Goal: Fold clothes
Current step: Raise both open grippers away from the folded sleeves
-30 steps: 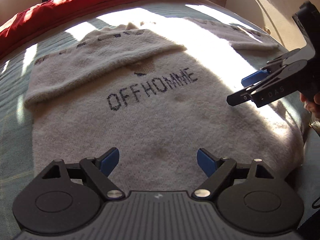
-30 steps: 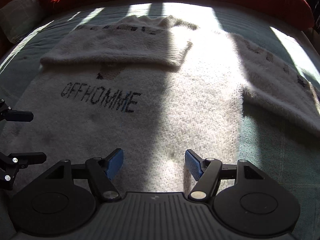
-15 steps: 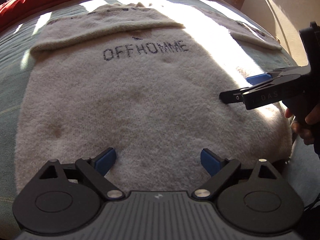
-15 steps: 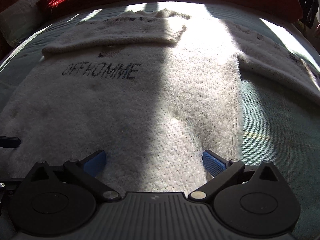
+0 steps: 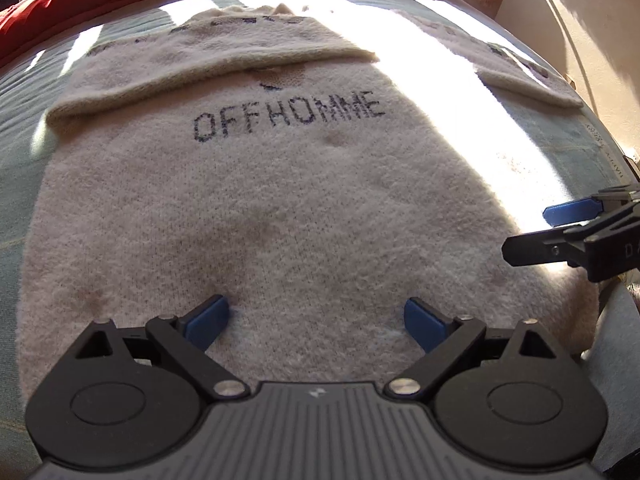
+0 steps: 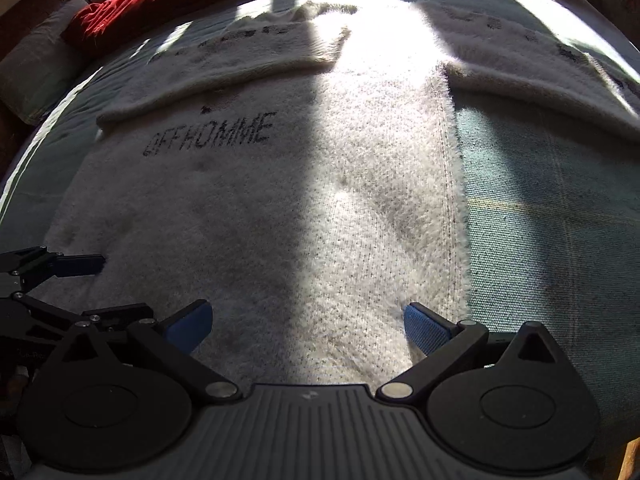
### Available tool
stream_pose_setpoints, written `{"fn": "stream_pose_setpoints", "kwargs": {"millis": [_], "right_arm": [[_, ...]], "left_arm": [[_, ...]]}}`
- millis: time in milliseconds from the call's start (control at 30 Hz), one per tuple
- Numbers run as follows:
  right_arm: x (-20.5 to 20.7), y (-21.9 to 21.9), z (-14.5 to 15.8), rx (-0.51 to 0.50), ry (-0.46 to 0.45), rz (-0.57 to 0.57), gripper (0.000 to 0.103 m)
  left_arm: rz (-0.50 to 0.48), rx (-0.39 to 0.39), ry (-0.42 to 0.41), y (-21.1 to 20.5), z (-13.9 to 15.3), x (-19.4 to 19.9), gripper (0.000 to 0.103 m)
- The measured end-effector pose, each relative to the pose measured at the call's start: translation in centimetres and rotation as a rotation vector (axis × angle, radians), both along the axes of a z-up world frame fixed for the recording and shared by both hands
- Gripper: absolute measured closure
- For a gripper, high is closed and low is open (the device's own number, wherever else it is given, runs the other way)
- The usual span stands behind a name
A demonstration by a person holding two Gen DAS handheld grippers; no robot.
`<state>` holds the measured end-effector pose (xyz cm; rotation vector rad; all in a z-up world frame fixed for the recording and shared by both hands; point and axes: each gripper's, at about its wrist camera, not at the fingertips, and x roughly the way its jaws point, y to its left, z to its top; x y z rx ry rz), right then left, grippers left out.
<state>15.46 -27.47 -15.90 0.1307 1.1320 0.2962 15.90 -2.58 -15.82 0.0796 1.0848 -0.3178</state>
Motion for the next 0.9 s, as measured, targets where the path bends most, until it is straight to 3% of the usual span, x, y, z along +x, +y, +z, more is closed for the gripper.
{"fn": "stream_pose_setpoints", "kwargs": {"millis": [100,367,600,733,900], "right_arm": [[-0.5,0.2,-0.7,-0.034,0.006,0.005,0.000],[-0.5,0.6,-1.1,-0.062,0.011,0.007,0.000],[-0.4,0.1,-1.2,-0.030,0.009,-0.004,0.000],[-0.3,-0.3,-1.2,-0.002,0.007,-0.019,0.000],[-0.1,-0.1,-1.2,-0.008,0.014,-0.030,0.000]], "left_arm": [[-0.007,0.003,0.013,0.1,-0.2,-0.5,0.001],[-0.019,-0.078,0.029,1.8,-0.2,-0.3,0.001],[-0.097,0.012,0.031,0.6,0.3,-0.5,0.001],[-0.109,-0.004,0.031,2.1,1.6,-0.6,0.001],[-0.065,-0.016,0.084,4.9,0.4,-1.2,0.001]]}}
